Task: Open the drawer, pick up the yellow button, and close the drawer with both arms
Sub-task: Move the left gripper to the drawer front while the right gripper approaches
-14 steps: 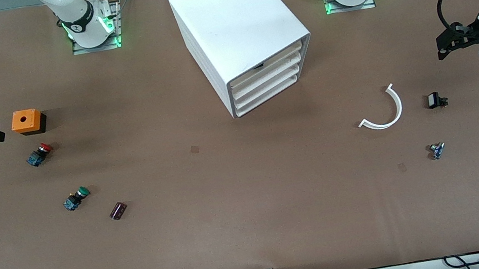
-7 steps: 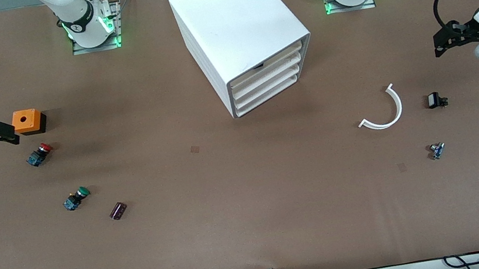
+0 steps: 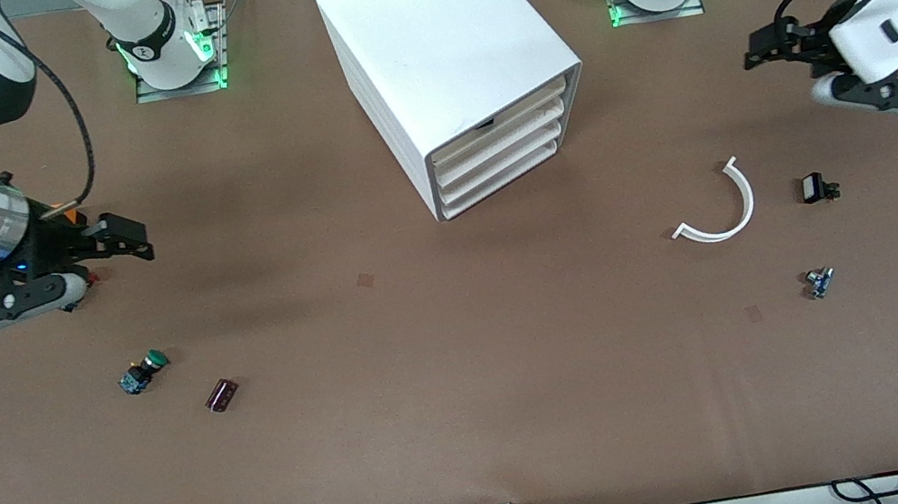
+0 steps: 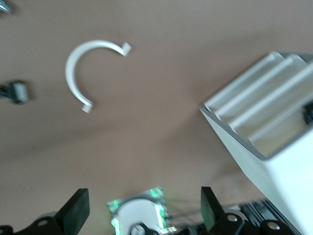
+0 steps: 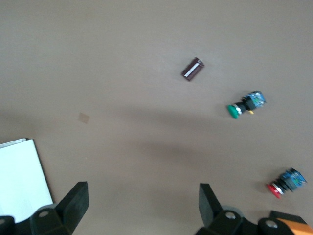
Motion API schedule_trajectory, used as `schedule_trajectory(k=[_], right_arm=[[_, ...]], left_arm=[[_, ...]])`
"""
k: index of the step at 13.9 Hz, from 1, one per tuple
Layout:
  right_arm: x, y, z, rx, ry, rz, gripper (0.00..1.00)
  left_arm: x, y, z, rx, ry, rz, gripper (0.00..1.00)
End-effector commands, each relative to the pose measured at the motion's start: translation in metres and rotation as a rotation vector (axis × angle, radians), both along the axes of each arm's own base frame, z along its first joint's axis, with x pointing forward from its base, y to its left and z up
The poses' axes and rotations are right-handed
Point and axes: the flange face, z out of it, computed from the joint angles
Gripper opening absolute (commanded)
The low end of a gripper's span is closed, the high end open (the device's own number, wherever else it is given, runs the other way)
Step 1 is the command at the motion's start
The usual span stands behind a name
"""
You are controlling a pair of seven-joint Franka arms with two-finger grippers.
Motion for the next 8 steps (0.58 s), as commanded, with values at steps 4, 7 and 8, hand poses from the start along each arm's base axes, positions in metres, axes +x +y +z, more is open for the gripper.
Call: schedule_trajectory(k=[4,7,8], right_arm=[[0.013,0.079,-0.016,0.022,-0.002,0.114,1.00],[0.008,0.129,-0.017,0.023,-0.011,0.160,1.00],[0.007,0.141,-0.019,0.026,-0.014,0.127,1.00]], left_arm=[[0.023,-0.043,-0.081,-0.403,0.202,-0.056,1.00],[0.036,-0.078,-0.123,-0.659,0.239,-0.074,1.00],[0.039,-0.084,-0.136,-0.719,0.236,-0.071,1.00]])
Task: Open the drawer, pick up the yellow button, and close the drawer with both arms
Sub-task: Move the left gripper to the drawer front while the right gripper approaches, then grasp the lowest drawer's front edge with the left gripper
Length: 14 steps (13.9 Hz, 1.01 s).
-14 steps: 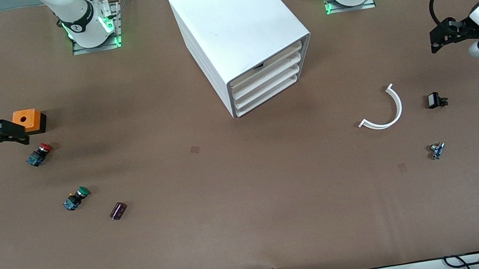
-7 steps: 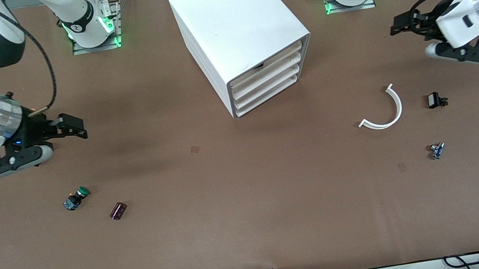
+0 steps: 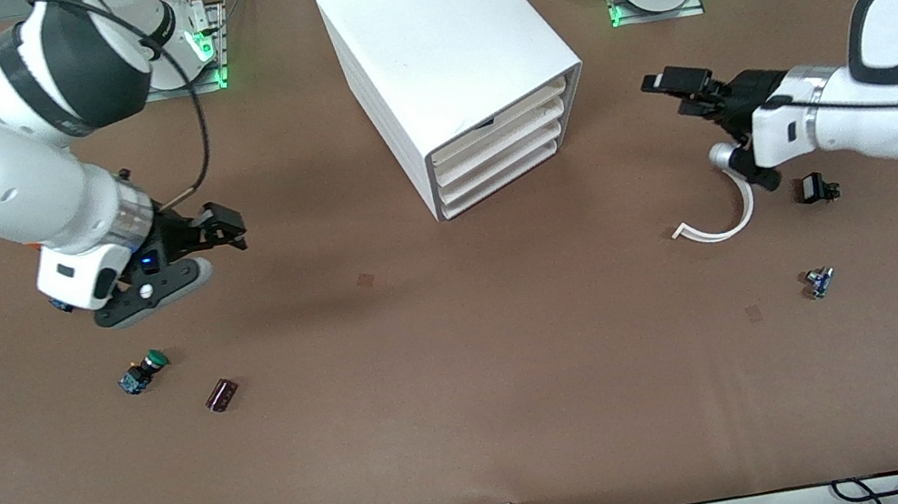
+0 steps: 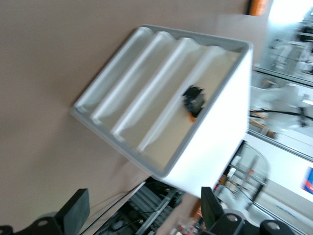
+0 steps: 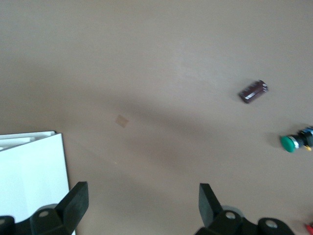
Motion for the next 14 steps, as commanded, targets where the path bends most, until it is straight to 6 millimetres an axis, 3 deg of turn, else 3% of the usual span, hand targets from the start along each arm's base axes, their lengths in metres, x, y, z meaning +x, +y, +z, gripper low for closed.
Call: schedule_trajectory(k=[1,4,6,8,10,14], right_arm=[[0.001,0.037,0.006,0.031,-0.033,-0.044,1.00],[-0.017,0.097,0.002,0.055,-0.078,-0.024,1.00],[-0.027,0.126,0.001,0.064,-0.103,-0.042,1.00],[-0.027,0.133,0.000,0.082,-0.112,-0.068,1.00],[-0.030,0.142,-0.001,0.091,-0.118,-0.061,1.00],[-0.030,0.141,-0.002,0.090,-0.115,-0.057,1.00]], left_arm=[[0.007,-0.023,-0.034,-0.183,0.012,-0.006,1.00],[-0.011,-0.050,-0.095,-0.319,-0.016,0.005,0.97],[-0.029,-0.062,-0.122,-0.422,-0.035,0.030,0.78],[-0.045,-0.070,-0.137,-0.471,-0.025,0.023,0.65],[-0.056,-0.072,-0.149,-0.495,-0.010,0.034,0.63],[-0.076,-0.086,-0.171,-0.532,-0.010,0.026,0.59]])
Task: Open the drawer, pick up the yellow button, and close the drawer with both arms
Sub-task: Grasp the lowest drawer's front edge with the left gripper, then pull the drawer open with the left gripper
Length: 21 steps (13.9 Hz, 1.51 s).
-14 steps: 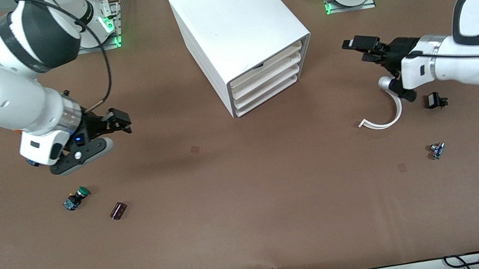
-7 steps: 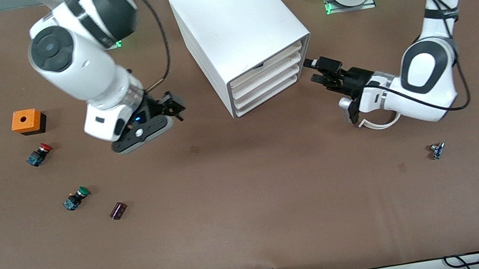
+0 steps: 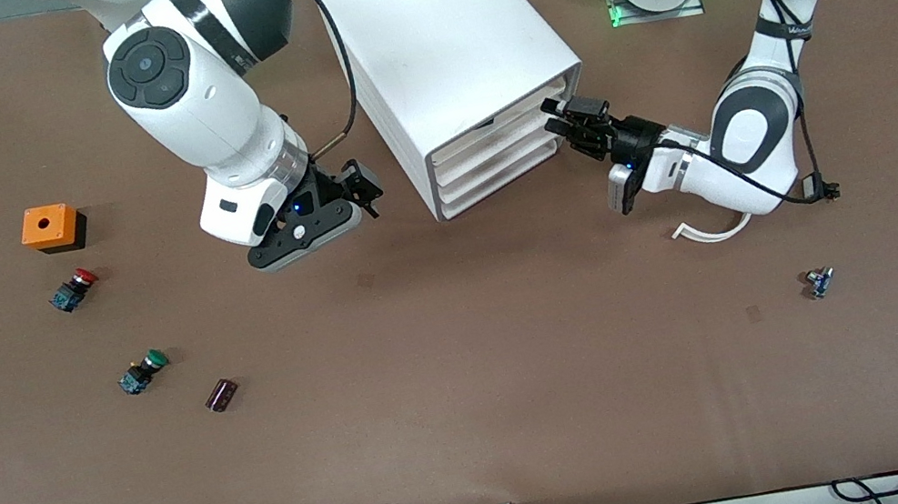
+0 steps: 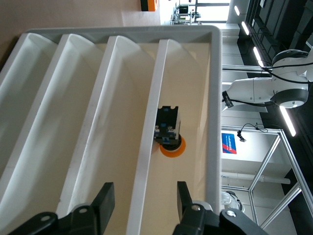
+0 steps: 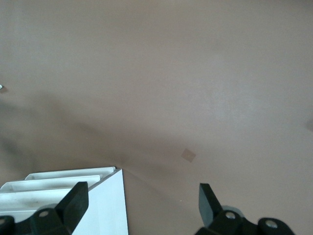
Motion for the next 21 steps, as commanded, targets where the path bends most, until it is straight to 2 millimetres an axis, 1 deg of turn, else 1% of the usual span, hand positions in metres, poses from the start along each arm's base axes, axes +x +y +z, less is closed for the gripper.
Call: schedule_trajectory(k=[1,2,3,4,5,6,7,9,10,12,14,15,16,17,18,19,20,21], right_arm=[[0.003,0.003,0.003,0.012,0.005,-0.012,1.00],[0.003,0.001,0.003,0.011,0.006,-0.014,1.00],[0.003,0.001,0.003,0.009,0.009,-0.014,1.00],[0.003,0.001,0.003,0.009,0.010,-0.014,1.00],[0.003,0.001,0.003,0.010,0.011,-0.014,1.00],[0.002,0.001,0.004,0.010,0.011,-0.014,1.00],[0.002,0.001,0.005,0.011,0.010,-0.014,1.00],[0.002,0.001,0.004,0.010,0.011,-0.014,1.00],[0.003,0.001,0.003,0.009,0.012,-0.014,1.00],[0.003,0.001,0.004,0.011,0.008,-0.013,1.00],[0.003,0.003,0.004,0.028,0.014,-0.018,1.00],[0.003,0.003,0.004,0.035,0.014,-0.020,1.00],[0.003,0.003,0.004,0.035,0.014,-0.020,1.00],[0.003,0.003,0.004,0.035,0.014,-0.020,1.00],[0.003,0.003,0.004,0.035,0.014,-0.020,1.00],[0.003,0.003,0.004,0.035,0.014,-0.020,1.00],[0.003,0.003,0.004,0.037,0.014,-0.021,1.00],[0.004,0.003,0.006,0.041,0.007,-0.022,1.00]], left_arm=[[-0.016,-0.013,-0.007,-0.026,-0.010,0.013,0.57],[-0.020,-0.018,-0.010,-0.027,-0.003,0.019,0.56],[-0.022,-0.020,-0.012,-0.025,-0.009,0.029,0.53],[-0.024,-0.022,-0.013,-0.022,-0.014,0.026,0.45],[-0.025,-0.023,-0.014,-0.032,-0.023,0.022,0.32],[-0.028,-0.025,-0.017,-0.034,-0.024,0.016,0.23],[-0.032,-0.028,-0.018,-0.033,-0.021,0.009,0.21],[-0.029,-0.026,-0.016,-0.036,-0.025,0.012,0.05],[-0.025,-0.024,-0.014,-0.037,-0.033,0.018,0.03],[-0.013,-0.018,-0.008,-0.033,-0.056,0.027,0.03],[0.000,-0.005,-0.004,-0.024,-0.079,0.043,0.04],[0.008,0.006,-0.004,-0.019,-0.089,0.058,0.04],[0.020,0.020,-0.005,-0.013,-0.100,0.079,0.04],[0.036,0.030,-0.003,0.002,-0.129,0.070,0.04],[0.051,0.038,-0.003,0.019,-0.157,0.059,0.04],[0.062,0.043,-0.005,0.026,-0.174,0.056,0.04],[0.074,0.053,-0.006,0.030,-0.189,0.070,0.04],[0.082,0.058,-0.007,0.032,-0.200,0.075,0.05]])
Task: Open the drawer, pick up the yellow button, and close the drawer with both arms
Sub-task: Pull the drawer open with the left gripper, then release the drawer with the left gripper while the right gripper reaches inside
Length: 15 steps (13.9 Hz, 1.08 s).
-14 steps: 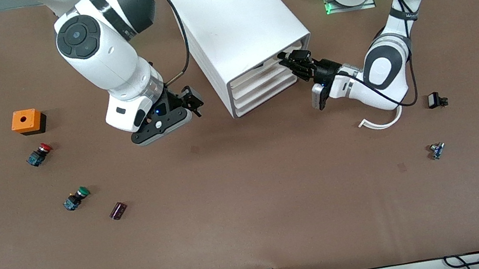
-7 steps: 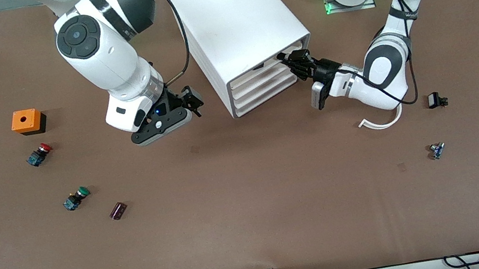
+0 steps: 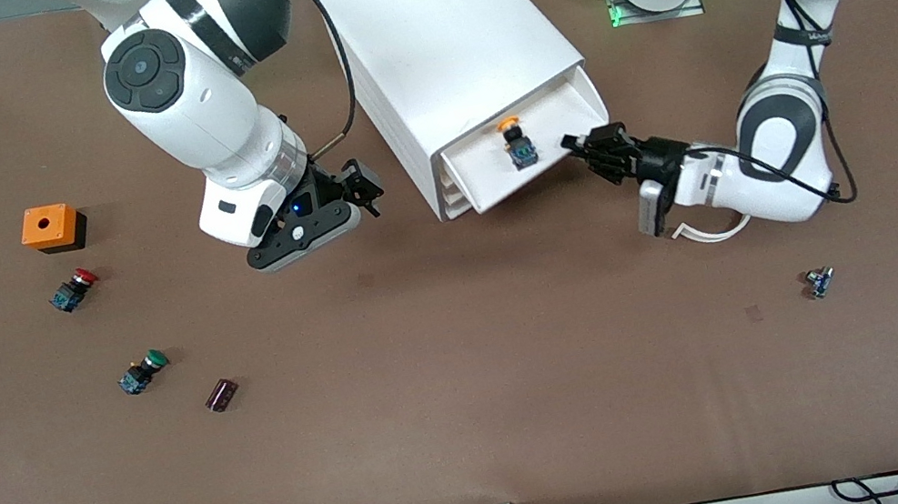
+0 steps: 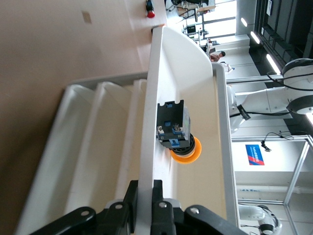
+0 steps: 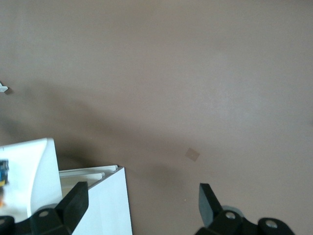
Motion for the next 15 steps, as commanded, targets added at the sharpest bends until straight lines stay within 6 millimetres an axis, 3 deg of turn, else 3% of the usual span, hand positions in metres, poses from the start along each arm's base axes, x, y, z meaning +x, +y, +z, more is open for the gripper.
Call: schedule_trajectory(k=[1,2,3,4,6,8,12,15], right_arm=[[0.004,0.005,0.005,0.028,-0.014,-0.014,1.00],[0.005,0.007,0.006,0.035,-0.023,-0.014,1.00],[0.004,0.012,0.004,0.039,-0.031,-0.009,1.00],[0.002,0.017,0.005,0.046,-0.041,-0.003,1.00],[-0.005,0.037,0.005,0.068,-0.080,0.015,1.00],[-0.012,0.057,0.006,0.102,-0.120,0.015,1.00],[-0.030,0.125,0.009,0.162,-0.151,0.014,1.00],[-0.046,0.179,-0.010,0.178,-0.145,0.001,1.00]], left_arm=[[0.028,0.015,-0.009,0.025,-0.026,-0.006,0.06],[0.029,0.015,-0.009,0.029,-0.027,-0.009,0.18],[0.028,0.014,-0.008,0.031,-0.024,-0.011,0.44],[0.028,0.015,-0.007,0.034,-0.016,-0.009,0.99],[0.031,0.018,0.001,0.059,0.018,0.010,1.00],[0.040,0.025,0.031,0.119,0.057,0.034,1.00],[0.072,0.046,0.108,0.361,0.142,-0.001,1.00],[0.080,0.069,0.144,0.558,0.161,0.037,1.00]])
